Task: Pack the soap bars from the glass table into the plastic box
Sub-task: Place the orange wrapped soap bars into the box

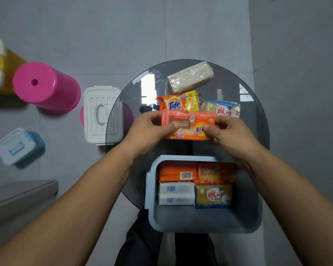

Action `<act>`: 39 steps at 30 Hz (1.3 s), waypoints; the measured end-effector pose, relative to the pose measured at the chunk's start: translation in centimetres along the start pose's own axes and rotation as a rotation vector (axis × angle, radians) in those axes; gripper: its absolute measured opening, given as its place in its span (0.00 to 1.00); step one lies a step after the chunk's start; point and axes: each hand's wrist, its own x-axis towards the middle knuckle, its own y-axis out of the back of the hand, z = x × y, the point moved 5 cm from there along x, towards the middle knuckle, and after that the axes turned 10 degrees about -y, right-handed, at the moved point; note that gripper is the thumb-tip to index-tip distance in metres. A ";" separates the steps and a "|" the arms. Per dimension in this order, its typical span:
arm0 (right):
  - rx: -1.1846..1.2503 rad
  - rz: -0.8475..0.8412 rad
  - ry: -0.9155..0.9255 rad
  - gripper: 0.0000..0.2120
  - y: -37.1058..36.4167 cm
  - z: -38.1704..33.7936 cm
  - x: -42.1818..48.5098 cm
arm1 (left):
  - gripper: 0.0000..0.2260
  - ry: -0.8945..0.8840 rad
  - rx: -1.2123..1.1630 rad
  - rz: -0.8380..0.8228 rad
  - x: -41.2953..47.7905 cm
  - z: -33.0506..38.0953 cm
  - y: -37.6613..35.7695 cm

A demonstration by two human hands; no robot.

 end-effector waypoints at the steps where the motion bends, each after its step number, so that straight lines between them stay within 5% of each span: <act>1: 0.034 0.018 0.047 0.09 0.5 -0.4 -1.0 | 0.11 -0.039 -0.011 0.004 -0.6 1.2 0.0; 6: 0.180 0.031 0.207 0.15 2.9 -0.2 -6.3 | 0.11 -0.152 -0.105 0.024 -5.2 4.8 -1.3; 11: 0.277 0.000 0.134 0.23 3.7 4.7 -10.0 | 0.10 -0.060 -0.122 0.029 -10.8 3.1 -4.2; 19: 0.356 -0.059 -0.055 0.07 1.4 12.8 -10.6 | 0.10 0.203 -0.253 0.237 -16.0 -4.3 -8.8; 39: 0.457 0.024 -0.195 0.17 -3.6 14.9 -3.8 | 0.17 0.267 -0.398 0.724 -12.9 -11.6 -10.7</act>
